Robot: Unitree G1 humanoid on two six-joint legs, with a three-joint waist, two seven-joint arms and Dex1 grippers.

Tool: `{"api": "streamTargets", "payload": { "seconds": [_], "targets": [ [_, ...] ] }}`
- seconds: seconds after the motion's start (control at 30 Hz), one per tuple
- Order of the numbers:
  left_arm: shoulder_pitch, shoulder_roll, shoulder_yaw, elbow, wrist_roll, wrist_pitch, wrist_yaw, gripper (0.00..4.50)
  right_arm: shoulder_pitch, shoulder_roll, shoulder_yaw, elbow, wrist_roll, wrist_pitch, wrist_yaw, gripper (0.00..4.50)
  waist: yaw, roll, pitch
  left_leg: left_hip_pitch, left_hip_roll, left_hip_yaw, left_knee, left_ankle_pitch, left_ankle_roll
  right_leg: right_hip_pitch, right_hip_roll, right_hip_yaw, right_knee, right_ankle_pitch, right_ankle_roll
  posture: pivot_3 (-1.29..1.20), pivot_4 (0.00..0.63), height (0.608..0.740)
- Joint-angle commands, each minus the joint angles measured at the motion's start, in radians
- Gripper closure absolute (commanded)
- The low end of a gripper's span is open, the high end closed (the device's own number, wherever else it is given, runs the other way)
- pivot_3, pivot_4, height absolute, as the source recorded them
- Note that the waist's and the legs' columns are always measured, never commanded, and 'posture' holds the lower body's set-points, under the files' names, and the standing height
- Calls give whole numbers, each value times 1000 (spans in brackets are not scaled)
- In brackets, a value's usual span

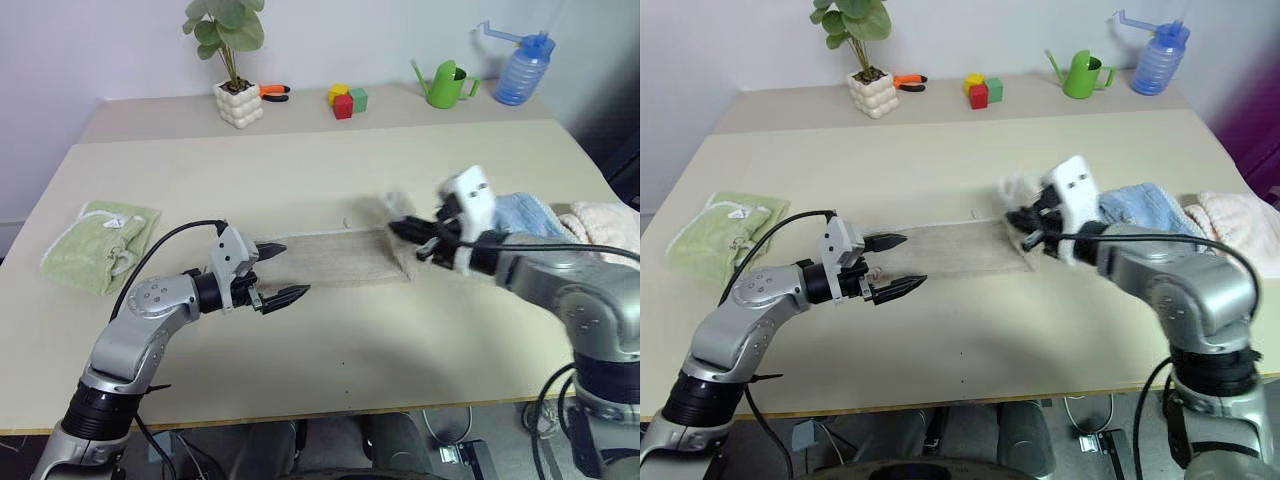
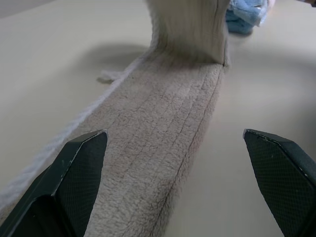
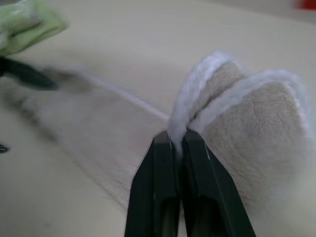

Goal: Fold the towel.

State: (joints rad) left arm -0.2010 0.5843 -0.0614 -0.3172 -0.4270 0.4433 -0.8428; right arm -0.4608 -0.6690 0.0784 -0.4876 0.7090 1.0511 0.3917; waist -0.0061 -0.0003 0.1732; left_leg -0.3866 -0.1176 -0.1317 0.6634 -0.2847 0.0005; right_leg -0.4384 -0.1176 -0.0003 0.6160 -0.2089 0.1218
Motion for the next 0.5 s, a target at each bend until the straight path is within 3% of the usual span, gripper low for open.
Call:
{"api": "streamTargets", "payload": {
  "seconds": [0.03,0.33,0.43,0.5],
  "targets": [
    [-1,-5,9,-36,0,-11,11,0,-20,43,127,39,-115,-86,25,4476,2,0,0,-1,0,0,0,0,0,-1,0,0,0,0,0,0,150,732],
    [39,3,26,-81,-11,14,35,0,-24,108,192,116,-234,-155,78,4476,0,0,0,-1,-1,0,0,1,-1,-1,0,0,0,0,0,0,150,732],
    [48,5,29,-86,-14,18,41,0,-18,120,169,108,-227,-154,106,3523,0,0,0,-1,-1,-1,0,0,-1,-1,0,0,0,0,0,0,150,732],
    [50,6,31,-87,-15,20,44,0,-15,125,158,103,-224,-152,119,2545,0,0,0,-1,-1,-1,0,0,0,-1,0,0,0,0,0,0,150,732]
  ]
}}
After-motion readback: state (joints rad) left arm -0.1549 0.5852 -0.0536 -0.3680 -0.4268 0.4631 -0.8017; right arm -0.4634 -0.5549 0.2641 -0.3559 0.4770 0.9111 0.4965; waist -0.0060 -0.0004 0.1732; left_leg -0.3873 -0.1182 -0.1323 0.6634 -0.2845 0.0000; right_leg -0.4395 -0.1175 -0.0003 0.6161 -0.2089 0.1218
